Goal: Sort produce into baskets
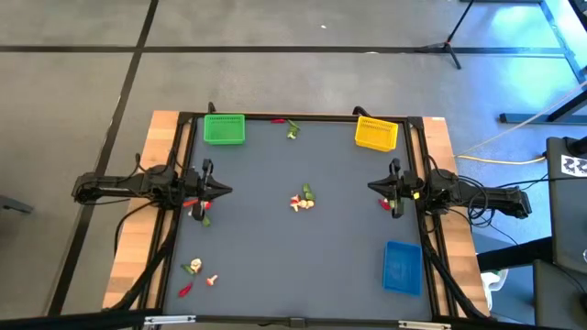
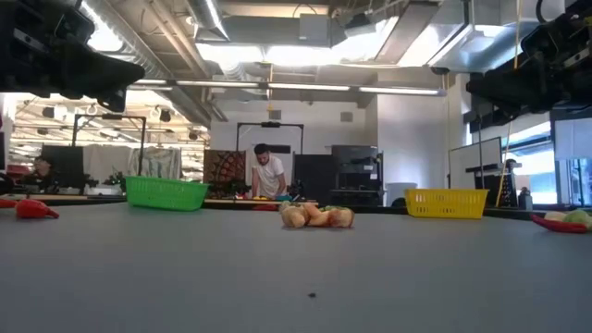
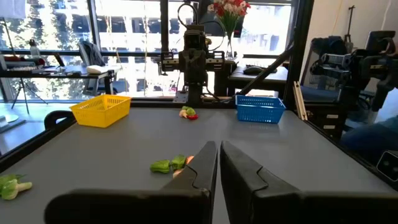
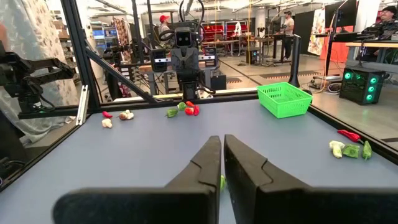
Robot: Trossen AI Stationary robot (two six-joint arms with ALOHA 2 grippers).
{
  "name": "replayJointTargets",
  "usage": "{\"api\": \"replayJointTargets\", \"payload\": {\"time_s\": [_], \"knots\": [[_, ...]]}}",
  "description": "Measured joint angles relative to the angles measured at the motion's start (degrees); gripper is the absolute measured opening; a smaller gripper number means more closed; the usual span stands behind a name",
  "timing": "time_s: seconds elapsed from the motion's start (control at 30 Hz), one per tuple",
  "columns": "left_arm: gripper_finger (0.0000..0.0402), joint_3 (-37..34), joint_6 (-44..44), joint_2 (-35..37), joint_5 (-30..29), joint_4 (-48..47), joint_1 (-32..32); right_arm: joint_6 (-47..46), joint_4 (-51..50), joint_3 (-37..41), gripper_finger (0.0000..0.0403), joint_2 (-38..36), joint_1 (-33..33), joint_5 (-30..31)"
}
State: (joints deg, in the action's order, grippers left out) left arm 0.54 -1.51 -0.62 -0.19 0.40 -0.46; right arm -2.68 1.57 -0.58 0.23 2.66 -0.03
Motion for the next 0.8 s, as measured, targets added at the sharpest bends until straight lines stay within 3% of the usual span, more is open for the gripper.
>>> {"api": "replayJointTargets", "payload": {"time_s": [0.47, 0.6, 0.8], "knots": [[0.0017, 0.0, 3.5, 0.0, 0.0, 0.3, 0.0, -1.1, 1.3, 0.0, 0.0024, 0.0, 0.0, -0.1], [0.0017, 0.0, 2.0, 0.0, 0.0, 5.8, 0.0, -9.3, 1.9, 0.0, 0.0024, 0.0, 0.0, -1.0], [0.0017, 0.0, -2.5, 0.0, -2.7, 14.2, 0.1, -10.3, 2.2, 0.0, 0.0024, 0.0, 0.0, -0.5]]}}
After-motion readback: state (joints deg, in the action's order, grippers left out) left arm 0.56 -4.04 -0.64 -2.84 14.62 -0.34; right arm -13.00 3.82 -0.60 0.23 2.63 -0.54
